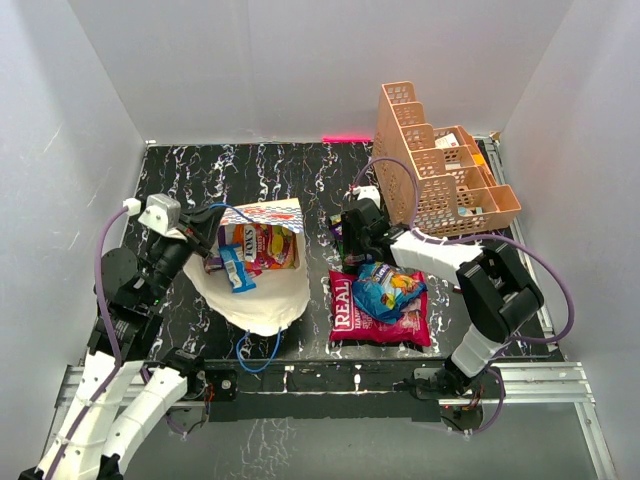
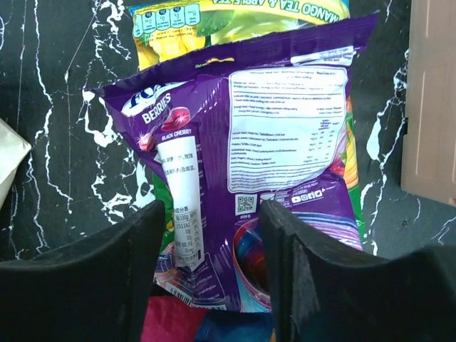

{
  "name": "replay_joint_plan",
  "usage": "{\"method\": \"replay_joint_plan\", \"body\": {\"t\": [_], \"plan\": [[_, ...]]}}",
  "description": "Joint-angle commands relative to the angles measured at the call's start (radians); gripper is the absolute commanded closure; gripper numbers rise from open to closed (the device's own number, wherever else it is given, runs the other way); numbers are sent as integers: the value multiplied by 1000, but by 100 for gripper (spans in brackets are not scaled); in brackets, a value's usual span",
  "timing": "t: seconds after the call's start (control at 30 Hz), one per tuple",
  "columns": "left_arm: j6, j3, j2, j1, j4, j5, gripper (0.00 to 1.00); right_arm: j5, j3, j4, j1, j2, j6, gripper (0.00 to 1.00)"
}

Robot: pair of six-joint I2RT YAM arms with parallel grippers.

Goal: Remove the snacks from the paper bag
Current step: Place the snack at the center of the board.

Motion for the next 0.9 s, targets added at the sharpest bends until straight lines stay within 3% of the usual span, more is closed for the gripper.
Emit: {"method": "replay_joint_plan", "body": {"t": [0.0, 0.13, 0.4, 0.6, 0.87], "plan": [[-82, -12, -24, -5, -25, 62, 100, -37, 8, -14, -3, -75, -14, 36], [-94, -20, -37, -5, -36, 64, 100, -71, 52, -86, -3, -165, -66, 23], [-98, -20, -48, -4, -42, 58, 100, -163, 51, -148, 54, -402, -65, 19], [-106, -19, -46, -5, -43, 67, 100, -222, 53, -84, 284, -494, 25, 24], [-114, -27, -62, -4, -57, 68, 100, -56, 48, 163, 634, -484, 25, 33]]}}
